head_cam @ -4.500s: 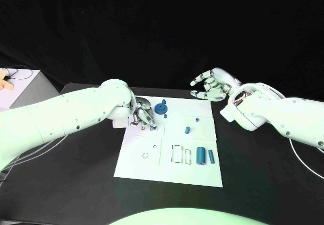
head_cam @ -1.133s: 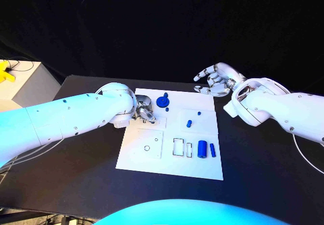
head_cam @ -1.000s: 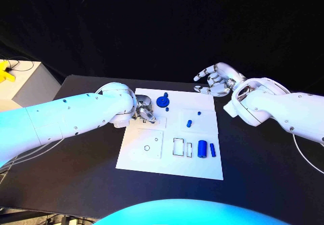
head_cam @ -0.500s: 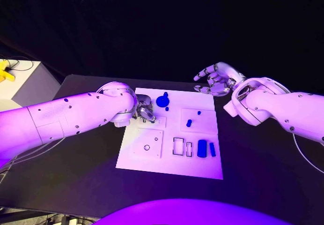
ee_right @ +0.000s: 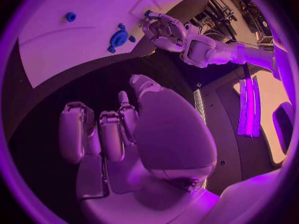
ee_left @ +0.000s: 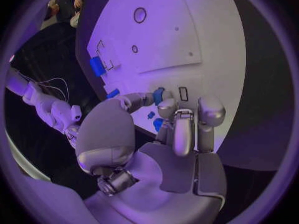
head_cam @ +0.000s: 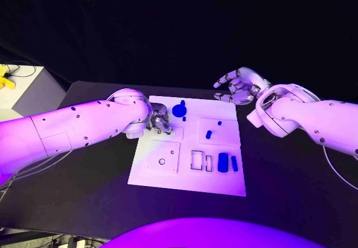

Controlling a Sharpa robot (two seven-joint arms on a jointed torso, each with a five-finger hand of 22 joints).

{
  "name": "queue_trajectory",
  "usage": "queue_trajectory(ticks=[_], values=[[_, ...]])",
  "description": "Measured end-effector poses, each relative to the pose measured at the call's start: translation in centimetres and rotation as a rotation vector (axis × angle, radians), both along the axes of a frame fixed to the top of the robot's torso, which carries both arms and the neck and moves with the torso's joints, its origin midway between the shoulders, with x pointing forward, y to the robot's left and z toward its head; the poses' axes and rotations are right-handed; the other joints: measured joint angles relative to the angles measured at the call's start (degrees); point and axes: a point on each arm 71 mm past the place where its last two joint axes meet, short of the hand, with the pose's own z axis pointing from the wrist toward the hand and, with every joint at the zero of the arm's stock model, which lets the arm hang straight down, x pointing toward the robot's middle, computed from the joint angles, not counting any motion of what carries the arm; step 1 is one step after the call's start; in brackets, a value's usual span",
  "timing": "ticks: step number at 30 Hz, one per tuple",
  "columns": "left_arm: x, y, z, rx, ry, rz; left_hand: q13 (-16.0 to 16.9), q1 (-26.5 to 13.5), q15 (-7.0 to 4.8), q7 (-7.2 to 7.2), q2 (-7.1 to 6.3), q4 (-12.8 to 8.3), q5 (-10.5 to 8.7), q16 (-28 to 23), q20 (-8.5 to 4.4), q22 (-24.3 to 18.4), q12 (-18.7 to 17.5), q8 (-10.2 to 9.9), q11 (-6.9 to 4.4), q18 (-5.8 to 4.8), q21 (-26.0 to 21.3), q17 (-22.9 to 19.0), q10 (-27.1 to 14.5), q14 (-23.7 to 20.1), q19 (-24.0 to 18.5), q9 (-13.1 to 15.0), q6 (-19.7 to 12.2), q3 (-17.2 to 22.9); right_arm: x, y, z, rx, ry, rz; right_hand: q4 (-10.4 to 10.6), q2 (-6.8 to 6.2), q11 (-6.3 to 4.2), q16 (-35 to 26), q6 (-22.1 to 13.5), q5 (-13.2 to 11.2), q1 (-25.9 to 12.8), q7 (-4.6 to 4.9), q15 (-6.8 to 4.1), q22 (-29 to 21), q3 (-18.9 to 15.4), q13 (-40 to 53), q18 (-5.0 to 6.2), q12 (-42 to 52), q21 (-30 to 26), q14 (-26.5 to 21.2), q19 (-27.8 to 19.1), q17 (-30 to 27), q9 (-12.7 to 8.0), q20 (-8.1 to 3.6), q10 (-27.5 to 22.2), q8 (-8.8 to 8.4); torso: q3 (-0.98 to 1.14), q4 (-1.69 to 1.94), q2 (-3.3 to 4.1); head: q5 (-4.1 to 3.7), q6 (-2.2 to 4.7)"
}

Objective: Assemble the parts on the task board

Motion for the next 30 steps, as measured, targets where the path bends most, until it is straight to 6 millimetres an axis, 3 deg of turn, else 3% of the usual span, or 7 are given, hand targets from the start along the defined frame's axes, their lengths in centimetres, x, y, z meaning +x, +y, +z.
queue_trajectory(ticks=[15, 17, 23, 30], values=[[0.00, -0.14, -0.07, 0.007, 0.002, -0.005, 0.9, -0.7, -0.41, -0.17, 0.21, -0.4, -0.22, 0.2, -0.40, 1.2, 0.5, 0.3, -0.50, 0.00, 0.4, 0.0, 1.3, 0.0, 0.8, -0.2, 1.0, -0.4, 0.00, -0.02, -0.03, 0.000, 0.001, 0.000, 0.0, 0.00, 0.00, 0.0, 0.0, 0.0, 0.0, 0.00, 0.00, 0.0, 0.0, 0.0, 0.00, 0.0, 0.0, 0.0, 0.0, 0.0, 0.0, 0.00, 0.0, 0.00, -0.01, 0.00, -0.09, 0.04, -0.14], [0.00, -0.16, -0.07, 0.008, 0.001, -0.006, 1.2, -0.7, -0.55, -0.25, 0.22, -0.6, -0.23, 0.2, -0.61, 1.6, 0.5, 0.3, -0.49, -0.91, 0.6, 0.0, 1.7, -0.1, 1.0, -0.2, 1.1, -0.6, 0.00, -0.02, -0.03, 0.000, 0.001, 0.000, 0.0, 0.00, 0.00, 0.0, 0.0, 0.0, 0.0, 0.00, 0.00, 0.0, 0.0, 0.0, 0.00, 0.0, 0.0, 0.0, 0.0, 0.0, 0.0, 0.00, 0.0, 0.00, -0.01, 0.00, -0.09, 0.04, -0.16], [0.00, -0.24, -0.15, 0.012, 0.003, -0.009, 1.5, -1.3, -0.82, -0.79, 0.83, -1.0, -0.47, 0.4, -0.61, 2.0, 0.7, 1.2, -0.99, -0.90, 0.6, 0.0, 2.7, 0.0, 1.4, -0.2, 2.8, -1.0, -0.01, -0.05, -0.04, 0.000, 0.001, -0.001, 0.0, 0.00, 0.00, 0.0, 0.0, 0.0, 0.0, 0.00, 0.00, 0.0, 0.0, 0.0, 0.00, 0.0, 0.0, 0.0, 0.0, 0.0, 0.0, 0.00, 0.0, 0.00, -0.01, 0.00, -0.08, -0.01, -0.24], [0.07, -0.31, -0.30, 0.016, 0.007, -0.010, 1.5, -1.5, -0.83, -1.10, 1.07, -1.7, -0.81, 0.4, -0.82, 2.0, 0.7, 0.7, -1.01, -0.91, 0.6, 0.0, 2.8, 0.0, 1.6, -0.4, 3.6, -1.7, -0.01, -0.05, -0.05, 0.000, 0.001, -0.001, 0.0, 0.00, 0.00, 0.0, 0.0, 0.0, 0.0, 0.00, 0.00, 0.0, 0.0, 0.0, 0.00, 0.0, 0.0, 0.0, 0.0, 0.0, 0.0, 0.00, 0.0, 0.00, 0.00, 0.00, -0.04, -0.16, -0.21]])
